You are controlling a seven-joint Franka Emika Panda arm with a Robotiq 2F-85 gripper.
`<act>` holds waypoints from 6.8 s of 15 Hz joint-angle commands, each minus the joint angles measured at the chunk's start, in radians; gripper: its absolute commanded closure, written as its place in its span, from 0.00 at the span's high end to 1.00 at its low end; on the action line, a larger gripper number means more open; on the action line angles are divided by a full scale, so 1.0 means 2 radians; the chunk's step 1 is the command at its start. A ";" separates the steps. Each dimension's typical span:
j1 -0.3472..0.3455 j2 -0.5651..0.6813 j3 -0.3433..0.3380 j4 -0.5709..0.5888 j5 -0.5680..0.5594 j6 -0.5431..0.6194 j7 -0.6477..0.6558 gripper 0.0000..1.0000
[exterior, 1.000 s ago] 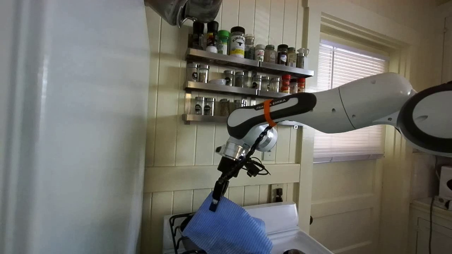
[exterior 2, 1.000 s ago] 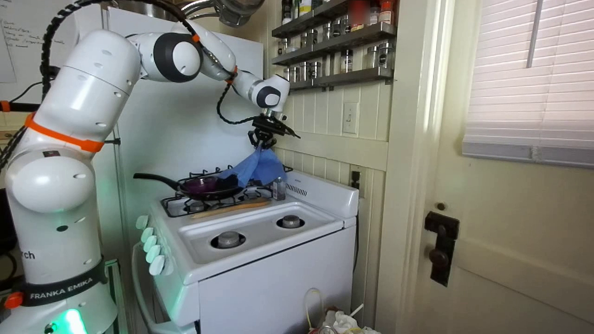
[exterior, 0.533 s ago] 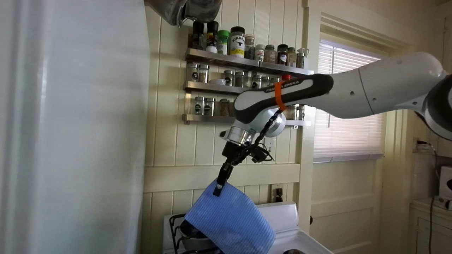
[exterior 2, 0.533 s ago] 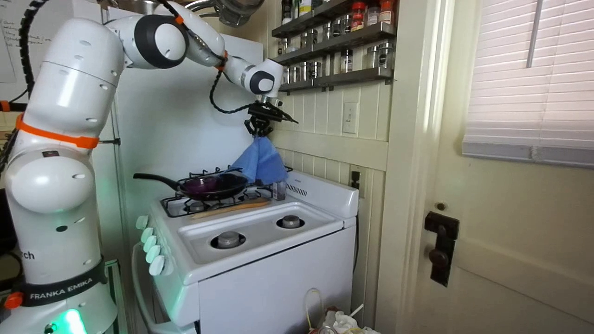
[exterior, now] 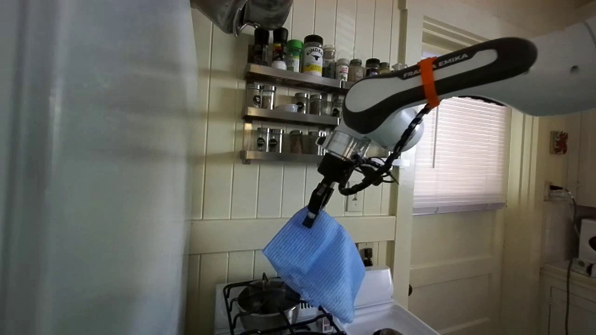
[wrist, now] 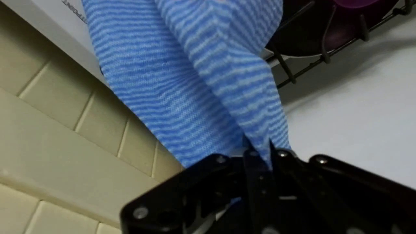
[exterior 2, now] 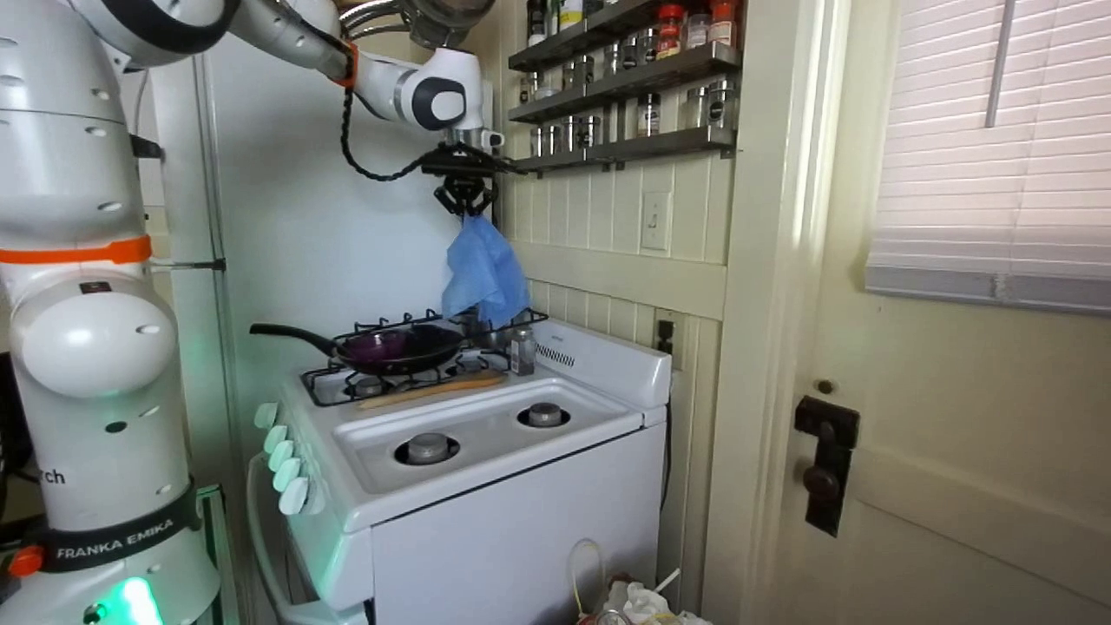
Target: Use the blue fabric to wipe the right side of the stove.
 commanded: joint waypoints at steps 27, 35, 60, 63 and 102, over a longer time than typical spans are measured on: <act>-0.037 -0.212 -0.121 -0.339 -0.063 0.092 0.285 0.00; -0.018 -0.054 -0.152 -0.303 0.017 0.129 0.187 0.00; -0.036 -0.101 -0.084 -0.291 -0.009 0.193 0.228 0.17; -0.031 -0.185 -0.078 -0.319 -0.029 0.159 0.271 0.00; -0.066 0.053 -0.114 -0.169 -0.060 0.060 0.120 1.00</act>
